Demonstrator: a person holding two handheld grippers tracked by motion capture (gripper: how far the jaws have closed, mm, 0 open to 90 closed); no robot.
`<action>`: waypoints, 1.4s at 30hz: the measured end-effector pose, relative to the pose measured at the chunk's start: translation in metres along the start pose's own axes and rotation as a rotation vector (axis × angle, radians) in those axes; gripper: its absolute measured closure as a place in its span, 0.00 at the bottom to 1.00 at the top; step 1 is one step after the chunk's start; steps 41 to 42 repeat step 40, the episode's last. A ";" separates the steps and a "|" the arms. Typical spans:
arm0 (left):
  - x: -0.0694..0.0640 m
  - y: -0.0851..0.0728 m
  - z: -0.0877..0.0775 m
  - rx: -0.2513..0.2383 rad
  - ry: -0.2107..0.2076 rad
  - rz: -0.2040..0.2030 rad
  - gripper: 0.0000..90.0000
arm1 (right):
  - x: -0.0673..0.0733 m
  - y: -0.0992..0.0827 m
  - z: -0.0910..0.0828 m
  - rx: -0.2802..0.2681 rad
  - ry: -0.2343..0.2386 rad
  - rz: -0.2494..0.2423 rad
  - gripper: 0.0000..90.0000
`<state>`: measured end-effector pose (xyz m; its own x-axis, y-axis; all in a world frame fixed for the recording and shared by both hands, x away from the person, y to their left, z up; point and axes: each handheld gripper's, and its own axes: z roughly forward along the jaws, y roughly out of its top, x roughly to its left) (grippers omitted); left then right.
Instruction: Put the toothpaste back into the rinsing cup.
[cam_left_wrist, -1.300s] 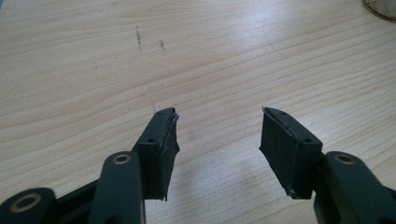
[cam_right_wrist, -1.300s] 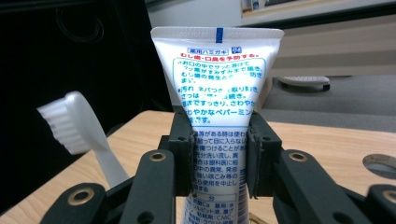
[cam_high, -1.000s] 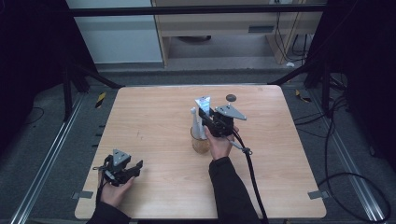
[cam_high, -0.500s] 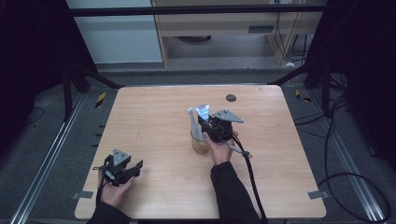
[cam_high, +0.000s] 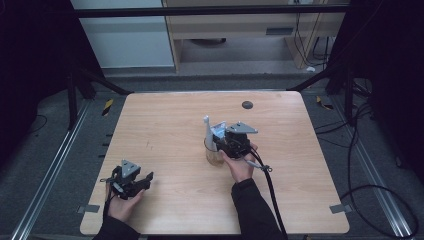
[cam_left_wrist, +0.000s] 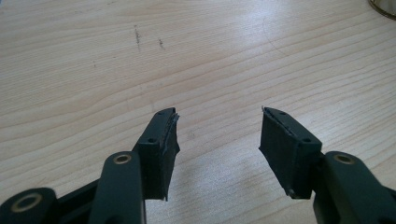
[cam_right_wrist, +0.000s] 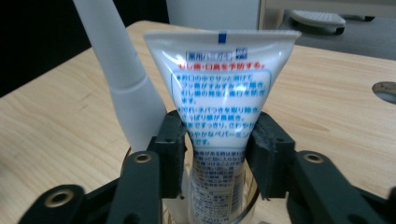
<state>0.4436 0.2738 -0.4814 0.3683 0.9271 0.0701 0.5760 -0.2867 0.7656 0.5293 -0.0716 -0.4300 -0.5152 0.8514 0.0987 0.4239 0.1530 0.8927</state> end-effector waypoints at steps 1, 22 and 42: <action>0.000 0.000 0.000 0.000 0.000 0.000 0.50 | 0.001 0.000 0.000 0.023 -0.002 -0.011 0.63; 0.001 -0.001 -0.001 0.004 -0.002 -0.007 0.49 | -0.023 -0.006 -0.066 0.017 0.001 -0.012 0.33; 0.002 -0.002 -0.001 0.017 -0.012 -0.015 0.43 | -0.105 -0.088 -0.127 0.170 -0.163 0.023 0.12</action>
